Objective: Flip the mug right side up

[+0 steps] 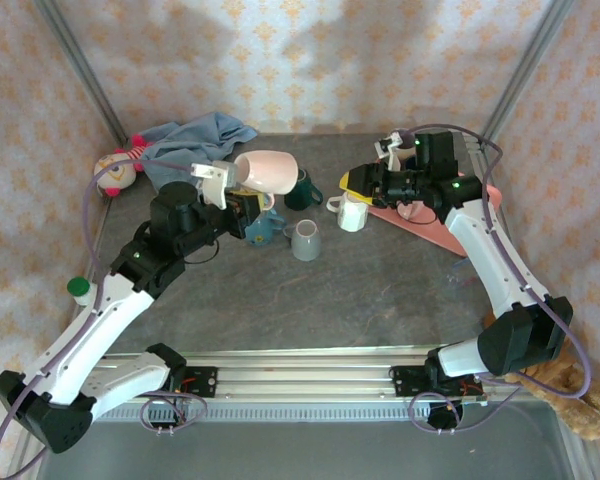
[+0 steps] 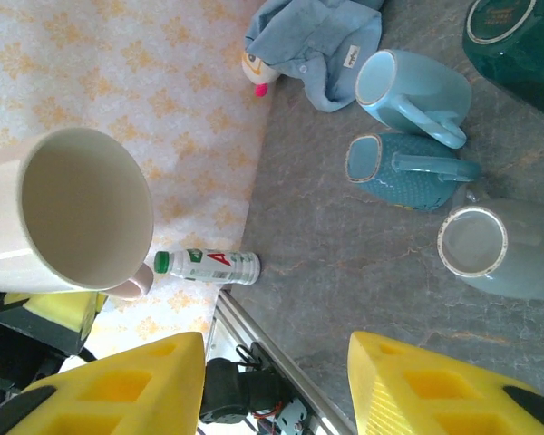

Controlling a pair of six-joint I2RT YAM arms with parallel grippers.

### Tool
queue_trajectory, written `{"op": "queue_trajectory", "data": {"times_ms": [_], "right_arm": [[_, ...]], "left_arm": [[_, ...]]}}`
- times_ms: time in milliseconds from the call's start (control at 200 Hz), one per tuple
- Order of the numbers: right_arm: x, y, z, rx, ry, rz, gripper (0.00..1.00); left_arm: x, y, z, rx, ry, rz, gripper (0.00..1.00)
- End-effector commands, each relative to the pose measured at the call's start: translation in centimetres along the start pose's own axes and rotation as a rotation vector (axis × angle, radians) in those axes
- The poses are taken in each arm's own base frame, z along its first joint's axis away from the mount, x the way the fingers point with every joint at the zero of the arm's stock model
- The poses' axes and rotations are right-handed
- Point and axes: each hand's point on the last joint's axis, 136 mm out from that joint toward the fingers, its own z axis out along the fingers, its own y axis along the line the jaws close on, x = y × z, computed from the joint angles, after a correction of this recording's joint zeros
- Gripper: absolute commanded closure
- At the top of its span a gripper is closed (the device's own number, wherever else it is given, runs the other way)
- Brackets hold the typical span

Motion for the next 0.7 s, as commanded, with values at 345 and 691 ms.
{"op": "queue_trajectory", "data": {"times_ms": [345,691], "right_arm": [[1.6,6.4,-1.4,-0.195,0.023,-0.384,0.58],[2.4,9.3,-1.1,-0.334,0.064,-0.592,0.58]], "left_arm": [[-9.6,-4.4,-0.9,0.164,-0.296,0.067,1.00],[-11.2,-5.7,-0.8,0.220,-0.327,0.102,1.00]]}}
